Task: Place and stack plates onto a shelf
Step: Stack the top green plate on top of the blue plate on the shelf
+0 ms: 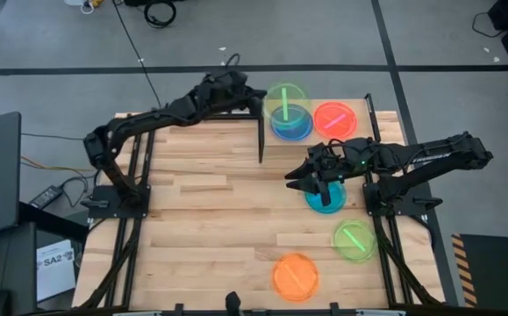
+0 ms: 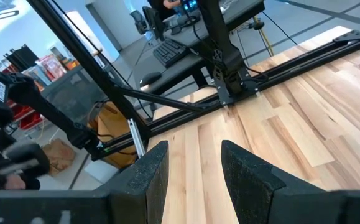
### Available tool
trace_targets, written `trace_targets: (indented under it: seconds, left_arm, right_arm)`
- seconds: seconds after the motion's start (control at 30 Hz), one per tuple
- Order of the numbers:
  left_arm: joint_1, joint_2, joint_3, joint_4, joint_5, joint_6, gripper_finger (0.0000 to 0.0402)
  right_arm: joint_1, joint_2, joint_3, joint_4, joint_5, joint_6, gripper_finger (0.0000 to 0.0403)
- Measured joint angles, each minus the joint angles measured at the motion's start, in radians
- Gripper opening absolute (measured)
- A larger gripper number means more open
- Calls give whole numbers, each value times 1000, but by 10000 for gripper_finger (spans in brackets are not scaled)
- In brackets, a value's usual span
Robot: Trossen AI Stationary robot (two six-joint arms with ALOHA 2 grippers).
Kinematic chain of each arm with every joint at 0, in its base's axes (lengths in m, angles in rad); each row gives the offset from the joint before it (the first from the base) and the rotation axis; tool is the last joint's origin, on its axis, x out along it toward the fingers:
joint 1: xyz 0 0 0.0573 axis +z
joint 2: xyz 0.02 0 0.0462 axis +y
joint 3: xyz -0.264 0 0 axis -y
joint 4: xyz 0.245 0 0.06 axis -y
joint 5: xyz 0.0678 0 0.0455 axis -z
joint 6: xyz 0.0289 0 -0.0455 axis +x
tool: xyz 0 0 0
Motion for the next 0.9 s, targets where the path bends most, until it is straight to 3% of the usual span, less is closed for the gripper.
trace_targets:
  seconds: [0.63,0.9]
  left_arm:
    - [5,196,-1,99,37,11,7]
    - [7,216,-2,124,26,22,7]
  right_arm:
    - [0,0,0,-1,2,-6,153]
    - [0,0,0,-1,2,-10,153]
